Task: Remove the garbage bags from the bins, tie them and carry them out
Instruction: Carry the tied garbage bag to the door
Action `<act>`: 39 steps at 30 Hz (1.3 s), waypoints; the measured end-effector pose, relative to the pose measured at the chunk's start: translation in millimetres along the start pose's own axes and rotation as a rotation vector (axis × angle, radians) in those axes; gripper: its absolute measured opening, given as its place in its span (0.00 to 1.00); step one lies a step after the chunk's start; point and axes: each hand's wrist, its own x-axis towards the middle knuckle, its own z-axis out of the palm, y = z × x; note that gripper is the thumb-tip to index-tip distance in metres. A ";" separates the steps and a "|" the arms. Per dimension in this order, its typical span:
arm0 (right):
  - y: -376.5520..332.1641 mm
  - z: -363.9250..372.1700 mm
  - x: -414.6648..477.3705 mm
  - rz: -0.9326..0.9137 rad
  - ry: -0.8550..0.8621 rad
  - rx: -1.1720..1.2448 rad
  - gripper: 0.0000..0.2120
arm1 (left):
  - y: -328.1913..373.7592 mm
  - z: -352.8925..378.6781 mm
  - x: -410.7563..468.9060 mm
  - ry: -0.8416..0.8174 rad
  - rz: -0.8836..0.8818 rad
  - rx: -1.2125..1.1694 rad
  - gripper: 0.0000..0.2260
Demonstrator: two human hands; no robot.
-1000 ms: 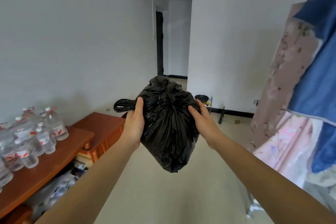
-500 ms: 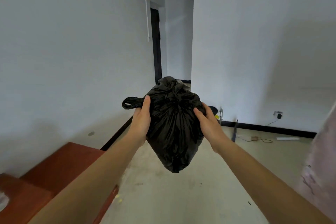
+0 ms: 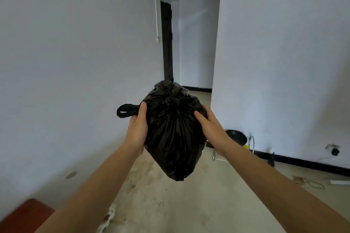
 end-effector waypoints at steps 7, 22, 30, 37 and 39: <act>30.1 42.2 242.9 0.027 -0.004 -0.014 0.27 | -25.4 2.7 247.6 0.009 -0.011 0.008 0.26; 98.3 -1.6 724.0 0.022 0.064 0.067 0.19 | -69.8 145.0 732.8 -0.112 0.008 0.081 0.27; 89.9 -26.4 997.0 0.050 0.044 0.086 0.28 | -53.4 215.7 975.1 -0.084 0.024 0.089 0.24; 123.7 12.9 1210.4 0.042 -0.019 0.010 0.30 | -86.7 215.3 1181.3 -0.002 0.024 0.046 0.25; 138.8 26.7 1273.9 0.031 -0.014 0.012 0.29 | -99.0 214.7 1244.6 0.002 0.025 0.040 0.25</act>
